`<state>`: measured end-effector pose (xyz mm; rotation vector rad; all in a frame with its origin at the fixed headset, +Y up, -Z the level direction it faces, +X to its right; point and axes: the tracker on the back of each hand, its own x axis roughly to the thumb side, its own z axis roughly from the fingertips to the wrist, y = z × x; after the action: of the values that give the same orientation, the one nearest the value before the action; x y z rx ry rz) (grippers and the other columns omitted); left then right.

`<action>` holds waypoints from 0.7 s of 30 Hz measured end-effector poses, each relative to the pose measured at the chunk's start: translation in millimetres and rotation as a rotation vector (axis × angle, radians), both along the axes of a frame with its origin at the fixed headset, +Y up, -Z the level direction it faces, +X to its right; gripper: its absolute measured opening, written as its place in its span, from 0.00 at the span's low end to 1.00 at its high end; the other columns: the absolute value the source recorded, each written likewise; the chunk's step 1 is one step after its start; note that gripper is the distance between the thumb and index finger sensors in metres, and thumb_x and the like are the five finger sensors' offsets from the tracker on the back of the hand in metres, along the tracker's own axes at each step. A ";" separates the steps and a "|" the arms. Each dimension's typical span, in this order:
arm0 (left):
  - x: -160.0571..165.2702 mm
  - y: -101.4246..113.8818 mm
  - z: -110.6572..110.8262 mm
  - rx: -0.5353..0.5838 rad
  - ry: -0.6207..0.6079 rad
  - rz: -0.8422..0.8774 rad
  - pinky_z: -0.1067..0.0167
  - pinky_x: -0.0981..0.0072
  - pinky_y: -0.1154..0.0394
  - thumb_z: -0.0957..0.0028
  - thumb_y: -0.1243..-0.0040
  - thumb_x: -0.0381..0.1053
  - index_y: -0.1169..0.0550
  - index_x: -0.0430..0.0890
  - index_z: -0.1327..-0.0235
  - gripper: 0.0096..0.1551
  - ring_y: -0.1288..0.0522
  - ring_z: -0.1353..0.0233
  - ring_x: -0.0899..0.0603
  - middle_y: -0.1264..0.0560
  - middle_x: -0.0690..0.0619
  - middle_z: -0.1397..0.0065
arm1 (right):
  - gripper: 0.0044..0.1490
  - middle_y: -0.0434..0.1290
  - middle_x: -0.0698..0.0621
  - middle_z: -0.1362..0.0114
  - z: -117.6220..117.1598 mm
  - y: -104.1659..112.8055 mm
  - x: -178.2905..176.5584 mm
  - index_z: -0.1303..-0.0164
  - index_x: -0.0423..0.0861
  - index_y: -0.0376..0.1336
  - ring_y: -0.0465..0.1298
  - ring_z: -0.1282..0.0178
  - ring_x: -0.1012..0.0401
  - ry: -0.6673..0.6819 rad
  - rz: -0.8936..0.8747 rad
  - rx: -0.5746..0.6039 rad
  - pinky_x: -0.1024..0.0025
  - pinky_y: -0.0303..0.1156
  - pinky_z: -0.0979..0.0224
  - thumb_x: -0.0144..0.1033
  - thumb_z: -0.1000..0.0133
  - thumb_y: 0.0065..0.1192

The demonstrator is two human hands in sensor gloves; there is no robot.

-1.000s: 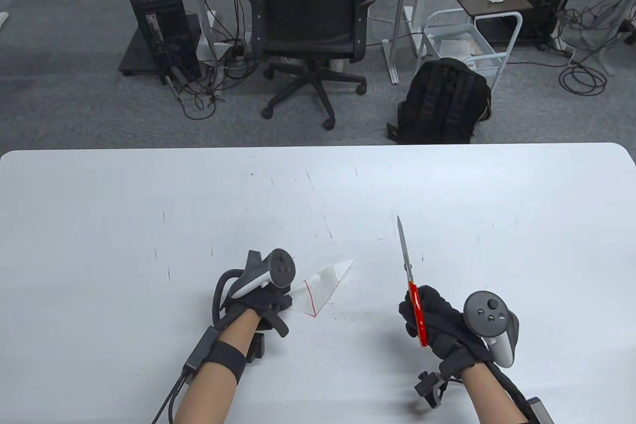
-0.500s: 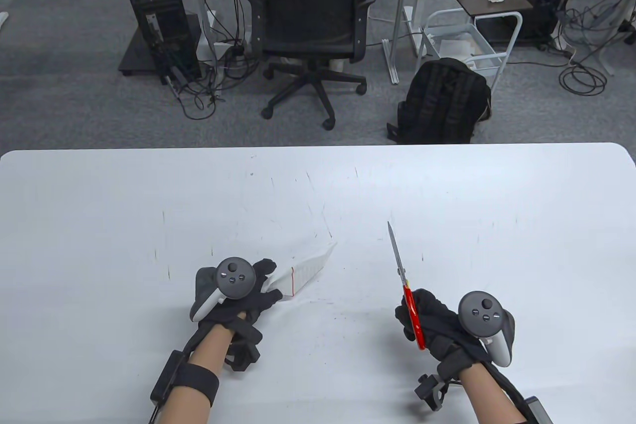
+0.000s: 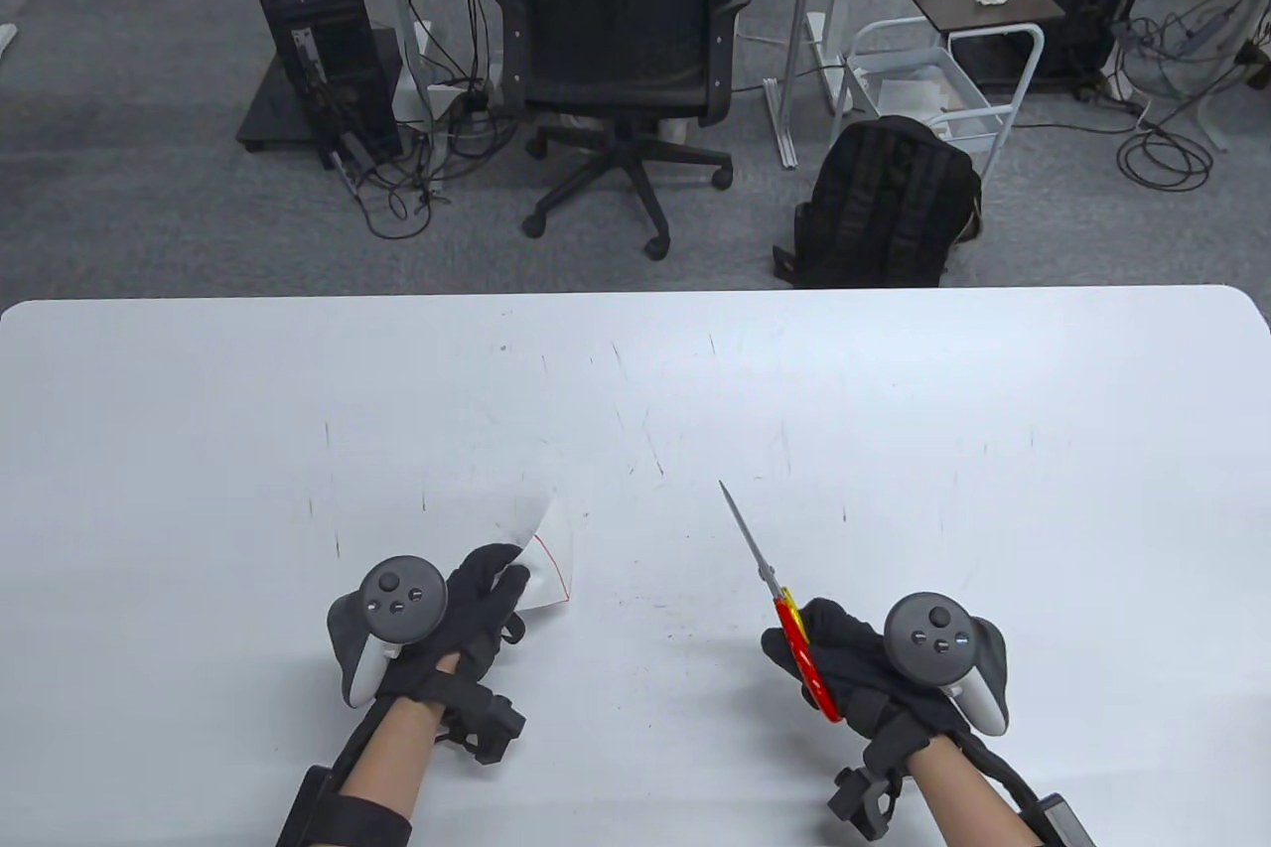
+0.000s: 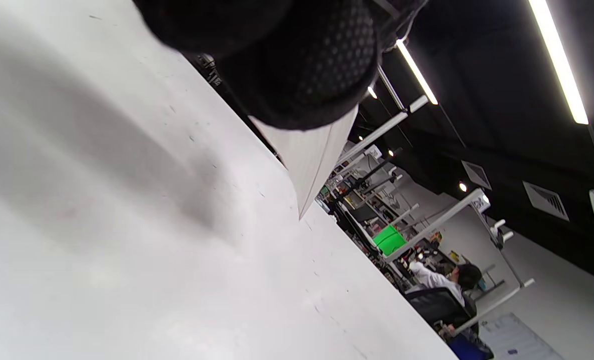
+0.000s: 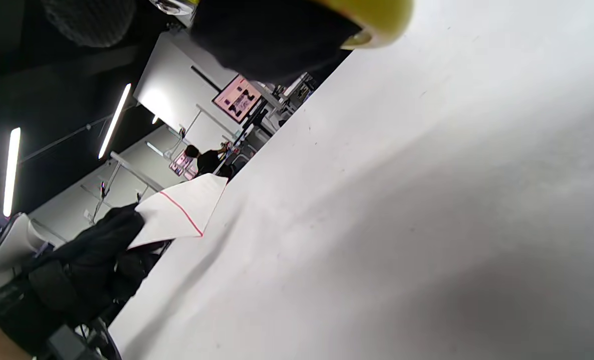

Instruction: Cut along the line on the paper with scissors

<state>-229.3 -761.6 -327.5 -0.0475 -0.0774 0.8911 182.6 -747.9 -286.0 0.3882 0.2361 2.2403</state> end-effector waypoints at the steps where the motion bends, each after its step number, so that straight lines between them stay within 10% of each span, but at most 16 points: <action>1: -2.2 -1.7 0.1 -0.014 -0.018 0.038 0.62 0.77 0.18 0.36 0.47 0.52 0.28 0.50 0.32 0.20 0.16 0.57 0.55 0.20 0.51 0.44 | 0.42 0.72 0.41 0.43 1.1 -0.9 -2.6 0.39 0.38 0.59 0.77 0.63 0.62 0.040 0.027 -0.022 0.76 0.68 0.59 0.68 0.37 0.45; 8: -8.9 7.2 0.4 -0.025 -0.204 0.354 0.50 0.66 0.18 0.37 0.42 0.52 0.28 0.52 0.31 0.22 0.17 0.46 0.48 0.22 0.49 0.38 | 0.43 0.71 0.39 0.40 3.0 -8.3 -15.3 0.36 0.37 0.57 0.76 0.59 0.60 0.151 0.024 -0.062 0.73 0.68 0.57 0.67 0.36 0.44; 10: -15.9 -0.4 1.7 -0.217 -0.019 0.143 0.56 0.68 0.18 0.36 0.43 0.50 0.28 0.46 0.31 0.22 0.16 0.51 0.48 0.20 0.46 0.42 | 0.43 0.71 0.39 0.40 3.5 -9.2 -15.9 0.36 0.37 0.57 0.76 0.59 0.60 0.167 0.017 -0.076 0.73 0.68 0.56 0.67 0.36 0.45; 14: -24.1 -3.4 2.5 -0.181 0.087 -0.261 0.63 0.75 0.16 0.35 0.45 0.48 0.26 0.45 0.32 0.20 0.14 0.57 0.53 0.17 0.47 0.47 | 0.43 0.71 0.39 0.41 3.8 -8.9 -15.4 0.36 0.37 0.57 0.76 0.59 0.60 0.170 0.015 -0.076 0.72 0.68 0.56 0.67 0.36 0.45; 21: -21.1 0.3 2.4 -0.154 -0.021 0.143 0.58 0.77 0.17 0.33 0.50 0.49 0.31 0.47 0.29 0.21 0.16 0.54 0.56 0.19 0.52 0.44 | 0.43 0.71 0.39 0.40 4.7 -10.6 -18.1 0.36 0.36 0.57 0.76 0.59 0.60 0.230 0.007 -0.108 0.73 0.68 0.56 0.67 0.36 0.44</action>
<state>-250.4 -761.3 -325.1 -0.1972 -0.0313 1.0382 164.5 -758.6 -281.3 0.5876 0.4782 2.1777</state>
